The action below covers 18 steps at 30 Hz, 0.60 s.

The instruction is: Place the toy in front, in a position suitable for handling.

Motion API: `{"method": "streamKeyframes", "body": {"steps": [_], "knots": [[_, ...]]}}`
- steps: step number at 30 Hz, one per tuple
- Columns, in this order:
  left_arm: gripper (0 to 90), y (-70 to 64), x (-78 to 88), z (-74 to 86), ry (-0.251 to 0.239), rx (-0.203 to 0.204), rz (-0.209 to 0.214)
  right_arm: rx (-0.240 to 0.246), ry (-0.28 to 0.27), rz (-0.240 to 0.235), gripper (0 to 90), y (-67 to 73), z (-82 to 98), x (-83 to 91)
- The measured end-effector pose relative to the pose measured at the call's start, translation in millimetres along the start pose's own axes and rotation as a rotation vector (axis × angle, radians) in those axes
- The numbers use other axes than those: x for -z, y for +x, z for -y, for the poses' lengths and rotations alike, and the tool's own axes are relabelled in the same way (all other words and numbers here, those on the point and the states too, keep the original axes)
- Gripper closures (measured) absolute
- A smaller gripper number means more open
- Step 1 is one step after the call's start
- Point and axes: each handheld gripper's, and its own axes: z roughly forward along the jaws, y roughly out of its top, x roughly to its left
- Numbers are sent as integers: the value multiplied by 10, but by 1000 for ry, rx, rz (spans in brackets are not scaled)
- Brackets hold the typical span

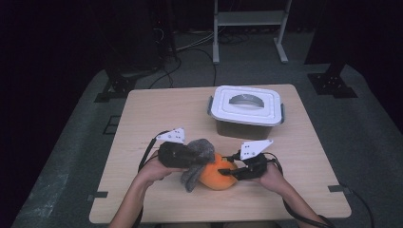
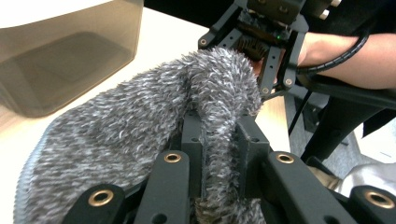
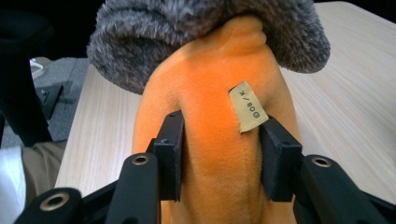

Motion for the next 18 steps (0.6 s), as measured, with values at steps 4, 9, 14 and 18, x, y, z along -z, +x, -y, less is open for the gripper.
{"method": "streamKeyframes", "body": {"steps": [4,9,14,18], "knots": [[764,0,-30,-15,-4,-1,6,-3,1,1,566,-7,97,93],[763,-16,-125,-51,8,1,18,-25,-9,2,551,-35,193,185],[763,-57,-232,-115,28,-11,33,-64,24,27,314,13,56,263],[763,-87,-307,-180,37,-30,49,-42,12,37,254,72,-70,265]]}}
